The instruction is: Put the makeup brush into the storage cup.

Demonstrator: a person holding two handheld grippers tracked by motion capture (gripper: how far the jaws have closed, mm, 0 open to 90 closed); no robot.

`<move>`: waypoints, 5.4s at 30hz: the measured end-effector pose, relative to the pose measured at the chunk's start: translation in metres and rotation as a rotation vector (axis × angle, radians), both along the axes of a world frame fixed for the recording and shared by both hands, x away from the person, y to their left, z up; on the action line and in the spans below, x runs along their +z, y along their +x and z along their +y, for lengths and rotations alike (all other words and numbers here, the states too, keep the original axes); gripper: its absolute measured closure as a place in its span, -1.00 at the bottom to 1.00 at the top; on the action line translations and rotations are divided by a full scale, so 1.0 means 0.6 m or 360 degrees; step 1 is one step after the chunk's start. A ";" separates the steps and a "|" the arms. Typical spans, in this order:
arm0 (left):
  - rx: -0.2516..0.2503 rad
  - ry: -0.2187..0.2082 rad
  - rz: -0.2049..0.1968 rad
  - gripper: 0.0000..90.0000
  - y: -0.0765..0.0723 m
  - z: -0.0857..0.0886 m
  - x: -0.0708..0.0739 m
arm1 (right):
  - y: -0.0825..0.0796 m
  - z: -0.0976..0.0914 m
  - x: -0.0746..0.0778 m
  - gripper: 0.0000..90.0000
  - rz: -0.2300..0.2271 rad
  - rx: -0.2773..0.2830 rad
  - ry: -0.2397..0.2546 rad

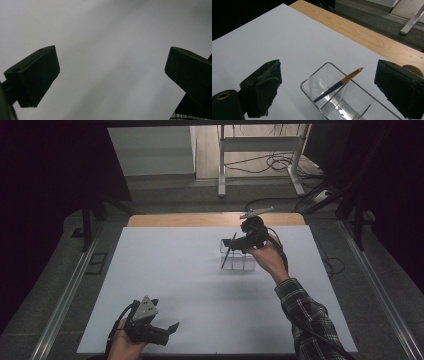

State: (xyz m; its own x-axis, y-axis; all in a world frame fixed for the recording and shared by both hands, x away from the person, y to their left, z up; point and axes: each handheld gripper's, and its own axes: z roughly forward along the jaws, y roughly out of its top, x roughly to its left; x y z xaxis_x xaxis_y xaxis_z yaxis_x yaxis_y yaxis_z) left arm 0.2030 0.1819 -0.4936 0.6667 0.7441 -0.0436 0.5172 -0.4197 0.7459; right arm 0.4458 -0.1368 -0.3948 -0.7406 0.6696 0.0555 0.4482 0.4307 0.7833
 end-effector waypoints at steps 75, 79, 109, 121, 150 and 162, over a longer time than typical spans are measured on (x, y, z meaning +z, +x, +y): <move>-0.0028 -0.0041 -0.0016 -0.99 -0.003 0.001 0.001 | -0.151 -0.036 -0.025 -1.00 -0.0072 0.0176 -0.0047; -0.0028 -0.0043 -0.0015 -0.99 -0.002 0.001 0.001 | -0.157 -0.041 -0.033 -1.00 -0.0069 0.0163 -0.0042; -0.0019 -0.0048 -0.0025 -1.00 -0.002 0.006 0.001 | -0.214 -0.065 -0.072 -1.00 -0.0053 0.0124 -0.0046; -0.0016 -0.0054 -0.0030 -1.00 -0.002 0.008 0.002 | -0.235 -0.076 -0.072 -1.00 -0.0061 0.0124 -0.0046; 0.0020 -0.0052 -0.0035 -1.00 -0.002 0.022 0.002 | -0.279 -0.123 -0.084 -1.00 -0.0050 0.0079 -0.0038; 0.0052 -0.0060 -0.0036 -0.99 -0.005 0.035 0.002 | -0.293 -0.150 -0.087 -1.00 -0.0057 0.0039 -0.0038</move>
State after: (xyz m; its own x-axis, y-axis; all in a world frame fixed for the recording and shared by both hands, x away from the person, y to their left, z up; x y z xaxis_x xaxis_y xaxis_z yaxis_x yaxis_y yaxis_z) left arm 0.1998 0.2028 -0.4923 0.6433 0.7634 -0.0573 0.5131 -0.3744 0.7724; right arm 0.2702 -0.2269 -0.4472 -0.7578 0.6523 0.0127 0.4092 0.4600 0.7880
